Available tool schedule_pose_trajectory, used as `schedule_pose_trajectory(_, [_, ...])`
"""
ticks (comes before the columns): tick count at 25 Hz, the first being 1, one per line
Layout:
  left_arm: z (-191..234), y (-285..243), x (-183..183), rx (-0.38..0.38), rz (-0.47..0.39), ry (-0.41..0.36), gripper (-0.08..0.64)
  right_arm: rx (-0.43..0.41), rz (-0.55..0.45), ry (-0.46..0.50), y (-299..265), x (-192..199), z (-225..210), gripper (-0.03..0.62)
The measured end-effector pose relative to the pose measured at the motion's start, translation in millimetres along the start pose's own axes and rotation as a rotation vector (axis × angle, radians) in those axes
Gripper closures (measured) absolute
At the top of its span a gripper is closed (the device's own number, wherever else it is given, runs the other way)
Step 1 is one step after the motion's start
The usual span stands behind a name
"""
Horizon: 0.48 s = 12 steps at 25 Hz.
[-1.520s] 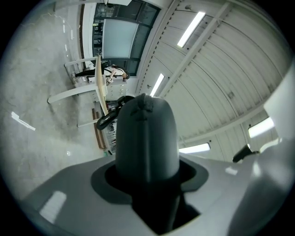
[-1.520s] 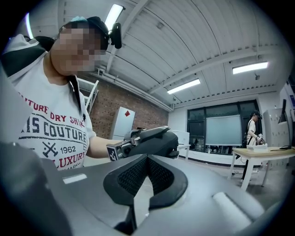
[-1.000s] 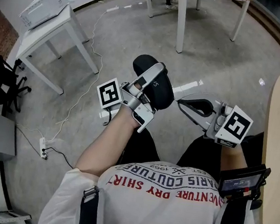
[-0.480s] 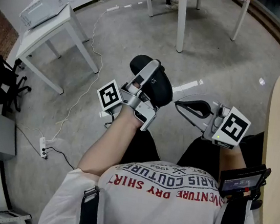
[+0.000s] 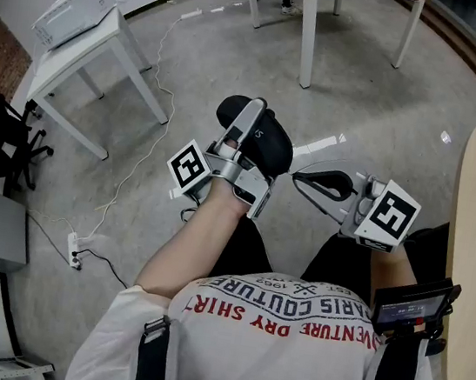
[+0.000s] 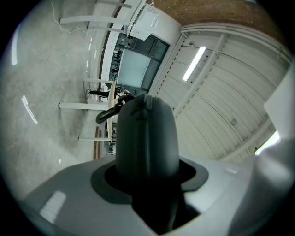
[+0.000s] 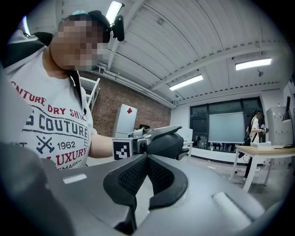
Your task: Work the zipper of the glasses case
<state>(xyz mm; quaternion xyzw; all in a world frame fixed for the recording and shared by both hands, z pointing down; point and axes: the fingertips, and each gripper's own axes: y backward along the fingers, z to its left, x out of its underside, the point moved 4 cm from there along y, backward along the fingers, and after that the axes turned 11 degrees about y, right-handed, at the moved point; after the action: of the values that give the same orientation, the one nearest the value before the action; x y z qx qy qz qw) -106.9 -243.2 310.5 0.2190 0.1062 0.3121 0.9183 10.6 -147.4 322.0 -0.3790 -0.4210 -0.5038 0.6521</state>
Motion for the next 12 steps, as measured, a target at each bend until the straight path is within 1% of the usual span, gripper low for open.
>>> schedule_pose_trajectory(3, [0.7, -0.7, -0.4, 0.001, -0.006, 0.011, 0.313, -0.018, 0.010, 0.006, -4.9, 0.8, 4.8, 0.594])
schedule_pose_trajectory(12, [4.1, -1.5, 2.1, 0.000, -0.005, 0.033, 0.313, -0.055, 0.012, -0.026, -11.5, 3.5, 8.9, 0.594])
